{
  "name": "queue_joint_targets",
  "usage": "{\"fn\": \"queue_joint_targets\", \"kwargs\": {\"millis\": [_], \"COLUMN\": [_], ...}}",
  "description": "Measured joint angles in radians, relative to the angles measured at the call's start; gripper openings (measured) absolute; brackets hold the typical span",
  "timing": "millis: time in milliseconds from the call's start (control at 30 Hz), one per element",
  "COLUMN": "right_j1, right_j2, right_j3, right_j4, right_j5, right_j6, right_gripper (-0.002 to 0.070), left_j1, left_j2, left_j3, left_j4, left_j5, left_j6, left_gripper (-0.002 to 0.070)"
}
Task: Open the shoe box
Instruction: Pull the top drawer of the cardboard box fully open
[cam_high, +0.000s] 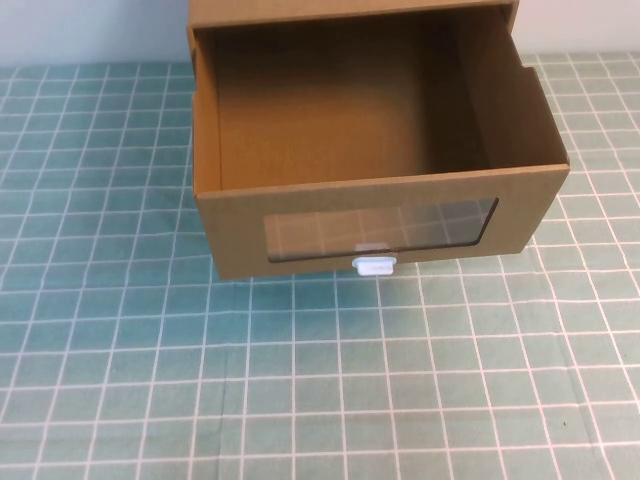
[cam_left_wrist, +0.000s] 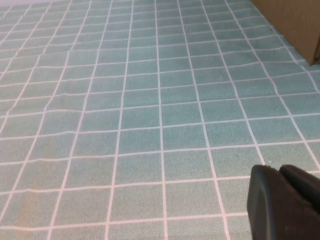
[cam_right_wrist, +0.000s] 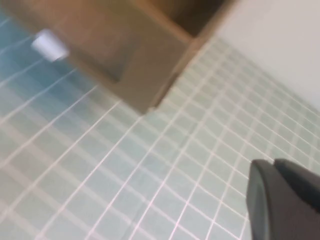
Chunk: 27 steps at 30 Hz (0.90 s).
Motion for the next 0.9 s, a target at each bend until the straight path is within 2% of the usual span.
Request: {"fn": "queue_joint_targets", "kwargs": {"millis": [100,200,267,567,733,900], "right_j1": [-0.183,-0.324,-0.375,-0.407,-0.421,-0.474], "right_j2": [-0.069,-0.145,-0.204,-0.465,-0.518,-0.518], "right_j3": [0.032,0.108,0.174,0.616,0.784,0.827], "right_j4": [0.123,0.206,0.248,0.366,0.389,0.408], "right_j5": [-0.071,-0.17,-0.238,-0.484,-0.515,-0.463], "right_j6": [0.0,0.0,0.0,0.0,0.0,0.0], "right_gripper": [-0.0013,-0.0013,-0.0013,-0.0013,-0.0013,-0.0013], "left_j1": [0.0,0.0,0.0,0.0,0.0,0.0], "left_j2": [0.0,0.0,0.0,0.0,0.0,0.0], "left_j3": [0.0,0.0,0.0,0.0,0.0,0.0], "left_j4": [0.0,0.0,0.0,0.0,0.0,0.0], "left_j5": [0.0,0.0,0.0,0.0,0.0,0.0], "left_j6": [0.0,0.0,0.0,0.0,0.0,0.0], "left_gripper": [-0.0004,-0.0004,-0.0004,-0.0004,-0.0004,-0.0004]}}
